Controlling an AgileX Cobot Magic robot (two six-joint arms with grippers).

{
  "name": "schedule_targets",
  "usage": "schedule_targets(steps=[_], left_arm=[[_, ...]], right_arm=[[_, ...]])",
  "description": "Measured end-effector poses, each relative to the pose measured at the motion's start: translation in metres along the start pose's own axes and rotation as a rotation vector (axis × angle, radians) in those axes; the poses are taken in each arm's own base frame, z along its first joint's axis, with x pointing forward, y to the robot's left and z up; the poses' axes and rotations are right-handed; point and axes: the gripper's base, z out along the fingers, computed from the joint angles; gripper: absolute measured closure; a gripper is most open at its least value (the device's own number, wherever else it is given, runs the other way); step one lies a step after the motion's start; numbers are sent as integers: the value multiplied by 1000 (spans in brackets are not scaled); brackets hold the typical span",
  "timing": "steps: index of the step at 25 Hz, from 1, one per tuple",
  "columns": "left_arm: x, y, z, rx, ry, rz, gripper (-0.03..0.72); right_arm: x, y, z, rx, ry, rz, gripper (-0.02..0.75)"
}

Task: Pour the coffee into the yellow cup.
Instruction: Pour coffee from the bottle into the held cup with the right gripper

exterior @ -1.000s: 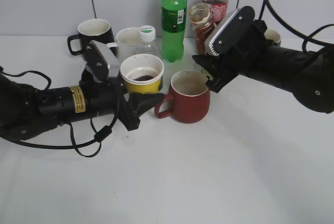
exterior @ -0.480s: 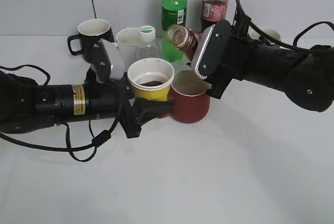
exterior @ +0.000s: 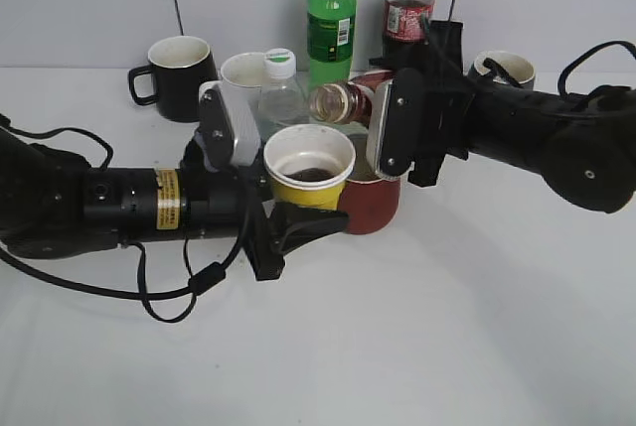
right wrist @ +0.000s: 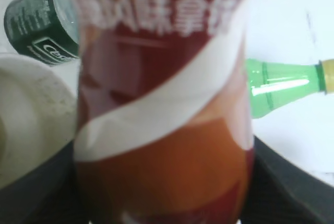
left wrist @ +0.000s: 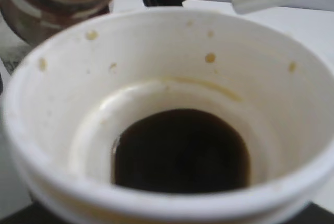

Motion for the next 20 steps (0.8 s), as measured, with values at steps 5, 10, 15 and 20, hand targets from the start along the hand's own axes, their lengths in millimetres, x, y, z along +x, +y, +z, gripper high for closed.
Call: schedule_targets(steps=[5, 10, 15, 20], left_arm=[[3, 0, 0, -1, 36, 9, 270], [4, 0, 0, 6, 43, 16, 270], [4, -1, 0, 9, 45, 18, 270], [4, -1, 0, 9, 45, 18, 270]], right_arm=[[-2, -3, 0, 31, -18, -83, 232], [-2, -4, 0, 41, -20, -162, 232], [-3, -6, 0, 70, -26, -211, 232], [-4, -8, 0, 96, -28, -277, 232]])
